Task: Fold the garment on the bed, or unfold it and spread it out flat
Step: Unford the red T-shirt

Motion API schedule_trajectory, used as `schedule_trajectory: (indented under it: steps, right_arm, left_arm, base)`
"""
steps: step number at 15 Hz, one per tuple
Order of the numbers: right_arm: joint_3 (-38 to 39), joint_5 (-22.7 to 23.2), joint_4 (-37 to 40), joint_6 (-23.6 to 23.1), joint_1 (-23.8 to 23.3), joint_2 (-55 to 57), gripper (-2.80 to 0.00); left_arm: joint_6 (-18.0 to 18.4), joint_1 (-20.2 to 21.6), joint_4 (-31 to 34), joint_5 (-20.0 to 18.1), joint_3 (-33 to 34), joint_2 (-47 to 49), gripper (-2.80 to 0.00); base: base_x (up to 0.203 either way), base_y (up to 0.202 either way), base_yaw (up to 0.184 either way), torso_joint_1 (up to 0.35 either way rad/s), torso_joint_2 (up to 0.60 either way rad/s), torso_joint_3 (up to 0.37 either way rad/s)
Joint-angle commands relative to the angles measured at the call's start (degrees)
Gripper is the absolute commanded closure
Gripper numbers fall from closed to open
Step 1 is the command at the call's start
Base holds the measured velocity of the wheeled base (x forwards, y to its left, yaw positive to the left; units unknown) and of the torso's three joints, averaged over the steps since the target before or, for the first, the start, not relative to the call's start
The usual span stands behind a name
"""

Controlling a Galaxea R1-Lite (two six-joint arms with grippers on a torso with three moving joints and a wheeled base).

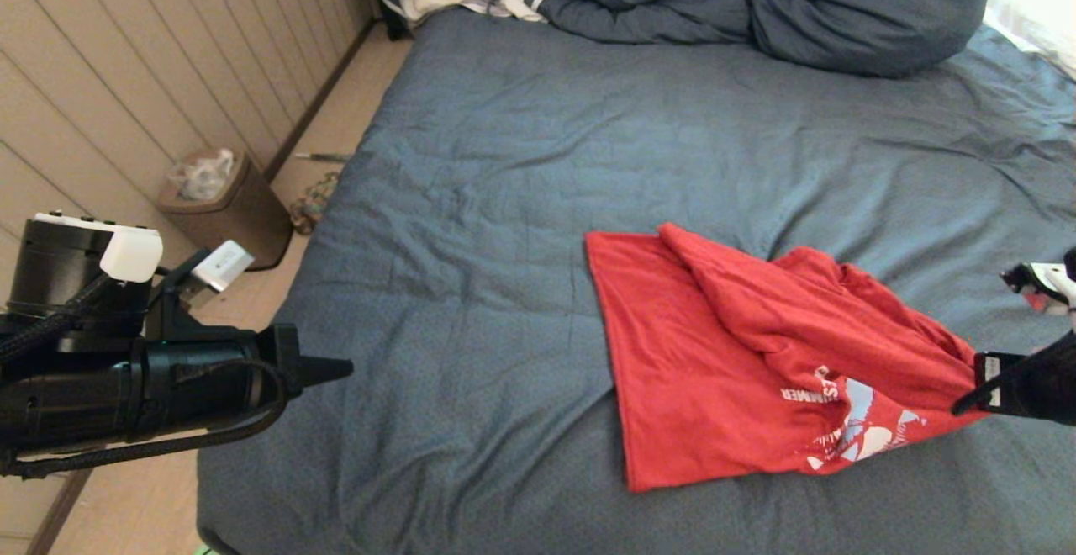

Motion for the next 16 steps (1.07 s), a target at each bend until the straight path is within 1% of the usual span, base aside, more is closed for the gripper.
schedule_trajectory:
  steps: [1, 2, 4, 6, 7, 10, 11, 12, 14, 16]
  right_arm:
    - [4.82, 0.46, -2.85, 0.05, -0.39, -0.98, 0.00]
    - [6.09, 0.52, -4.53, 0.04, -0.30, -1.09, -2.80]
    - [6.27, 0.94, -5.89, -0.03, -0.23, -2.22, -2.80]
    - [5.27, 3.05, -5.74, -0.13, -0.28, -4.51, -2.80]
    - [3.97, 3.97, -5.46, -0.12, -0.28, -5.79, -2.80]
    - [-0.45, 4.67, -4.59, -0.04, 0.04, -9.16, -2.80]
    - [-2.67, 4.91, -2.96, 0.00, 0.29, -9.93, 0.00]
    - [-5.52, 5.54, -0.42, 0.13, 0.89, -10.73, 0.00]
    - [-11.00, 8.28, 6.53, 0.62, 1.99, -11.65, 0.00]
    - [-16.28, 13.37, 12.56, 3.48, 2.60, -11.83, 0.00]
  left_arm:
    - [-0.19, -0.08, -0.06, -0.05, 0.00, 0.23, 0.00]
    - [-0.19, -0.01, -0.06, -0.06, 0.00, 0.31, 0.00]
    - [-0.19, -0.10, -0.06, -0.14, 0.00, 0.31, 0.00]
    - [-0.28, -0.36, -0.06, -0.14, 0.00, 0.40, 0.00]
    - [-0.28, -0.53, -0.06, -0.14, -0.09, 0.40, 0.00]
    - [-0.54, -1.20, -0.06, -0.14, -1.28, 0.43, 0.00]
    - [-0.87, -1.99, -0.02, -0.14, -2.24, 0.53, 0.00]
    - [-1.26, -3.31, 0.12, -0.09, -3.01, 0.77, 0.00]
    - [-1.35, -5.82, 0.54, 0.34, -4.29, 1.97, 0.00]
    - [-1.31, -8.43, 1.47, 0.86, -6.49, 3.91, 0.00]
  base:
    - [0.000, 0.000, 0.000, 0.000, 0.00, 0.000]
    - [0.000, 0.000, 0.000, 0.000, 0.00, 0.000]
    - [0.000, 0.000, 0.000, 0.000, 0.00, 0.000]
    - [0.000, 0.000, 0.000, 0.000, 0.00, 0.000]
    - [0.000, 0.000, 0.000, 0.000, 0.00, 0.000]
    - [0.000, 0.000, 0.000, 0.000, 0.00, 0.000]
    - [0.000, 0.000, 0.000, 0.000, 0.00, 0.000]
    - [0.000, 0.000, 0.000, 0.000, 0.00, 0.000]
    - [0.000, 0.000, 0.000, 0.000, 0.00, 0.000]
    - [0.000, 0.000, 0.000, 0.000, 0.00, 0.000]
